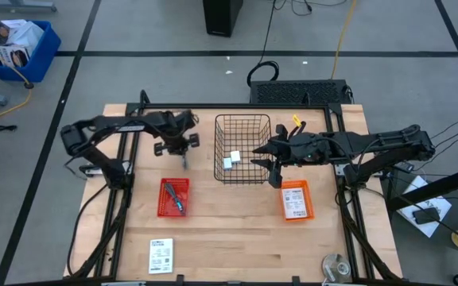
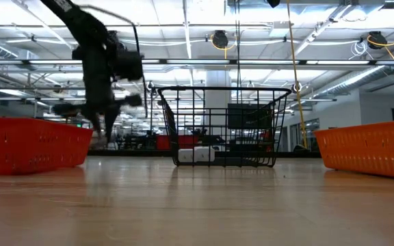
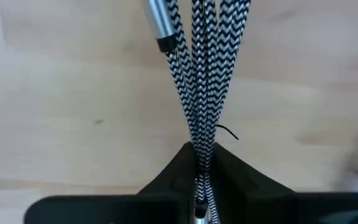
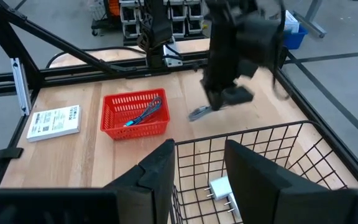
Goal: Pick and place items into bin
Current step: Put the black charger cable into the red bin
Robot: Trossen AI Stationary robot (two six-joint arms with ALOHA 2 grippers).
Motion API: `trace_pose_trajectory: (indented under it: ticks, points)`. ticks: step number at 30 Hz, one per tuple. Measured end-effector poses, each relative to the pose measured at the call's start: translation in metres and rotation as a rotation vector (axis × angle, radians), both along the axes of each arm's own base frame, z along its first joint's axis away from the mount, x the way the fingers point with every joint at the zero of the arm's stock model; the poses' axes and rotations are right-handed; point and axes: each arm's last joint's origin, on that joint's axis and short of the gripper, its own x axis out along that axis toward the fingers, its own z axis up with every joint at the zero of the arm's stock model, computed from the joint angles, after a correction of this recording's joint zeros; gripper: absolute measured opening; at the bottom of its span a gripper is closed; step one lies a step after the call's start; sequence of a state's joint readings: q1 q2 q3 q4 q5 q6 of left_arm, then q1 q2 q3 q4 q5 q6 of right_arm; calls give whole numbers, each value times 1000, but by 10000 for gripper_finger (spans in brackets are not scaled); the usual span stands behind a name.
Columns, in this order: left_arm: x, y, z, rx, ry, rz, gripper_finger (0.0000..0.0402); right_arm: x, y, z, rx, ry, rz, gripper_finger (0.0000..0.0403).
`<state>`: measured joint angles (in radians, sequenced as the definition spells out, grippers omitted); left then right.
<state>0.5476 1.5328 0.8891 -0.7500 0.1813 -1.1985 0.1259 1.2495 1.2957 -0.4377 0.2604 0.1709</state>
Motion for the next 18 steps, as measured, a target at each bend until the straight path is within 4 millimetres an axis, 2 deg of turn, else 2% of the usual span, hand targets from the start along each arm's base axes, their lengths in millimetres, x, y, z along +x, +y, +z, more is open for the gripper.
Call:
trace_pose_trajectory:
  ticks: [5,10,14,18]
  points:
    - [-2,-4,54,137,-158,-30,21,3,-2,-1,-9,-3,-3,132]
    - [-14,-31,102,179,-227,-28,26,3,-2,-1,-20,-5,1,132]
    - [-25,-61,127,171,-231,-22,33,5,-2,-2,-29,-4,6,132]
    - [-27,-93,139,128,-278,-40,26,5,-2,-1,-48,-6,15,132]
